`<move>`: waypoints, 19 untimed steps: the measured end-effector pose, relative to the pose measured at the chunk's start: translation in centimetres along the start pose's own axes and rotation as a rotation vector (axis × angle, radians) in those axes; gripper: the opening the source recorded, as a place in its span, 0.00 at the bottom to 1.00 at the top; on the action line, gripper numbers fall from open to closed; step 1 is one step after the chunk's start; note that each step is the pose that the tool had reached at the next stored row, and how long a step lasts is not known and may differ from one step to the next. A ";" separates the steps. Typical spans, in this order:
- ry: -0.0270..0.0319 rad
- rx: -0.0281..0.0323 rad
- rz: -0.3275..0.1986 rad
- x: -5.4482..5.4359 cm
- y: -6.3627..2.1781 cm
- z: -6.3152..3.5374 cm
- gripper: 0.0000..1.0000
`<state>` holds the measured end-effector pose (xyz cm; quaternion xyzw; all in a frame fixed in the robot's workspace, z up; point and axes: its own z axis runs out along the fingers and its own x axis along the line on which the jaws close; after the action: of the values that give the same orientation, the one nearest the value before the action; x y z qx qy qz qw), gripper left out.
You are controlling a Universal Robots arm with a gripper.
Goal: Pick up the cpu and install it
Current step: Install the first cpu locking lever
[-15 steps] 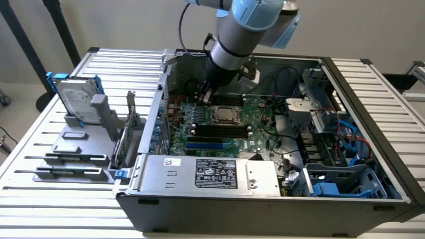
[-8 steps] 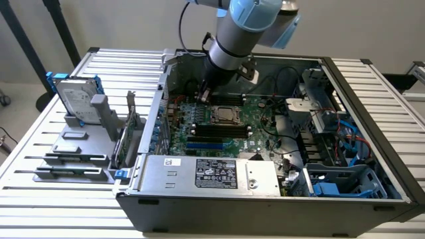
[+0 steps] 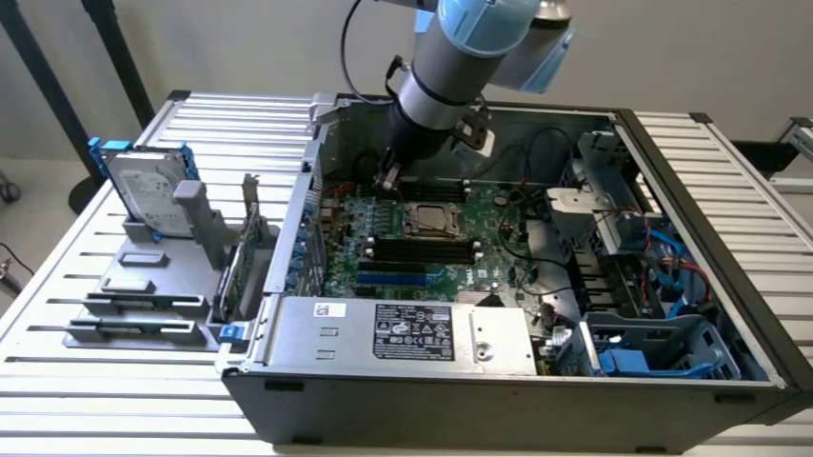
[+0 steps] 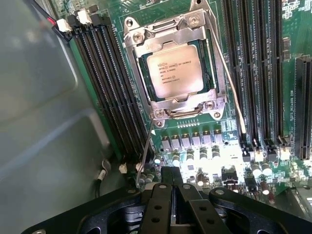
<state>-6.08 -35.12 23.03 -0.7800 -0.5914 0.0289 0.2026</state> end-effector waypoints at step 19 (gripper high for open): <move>-0.0053 -0.0225 0.072 -0.2 -0.86 -0.13 0.11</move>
<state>-6.88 -35.14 23.41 -0.8028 -0.5639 0.0315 0.1911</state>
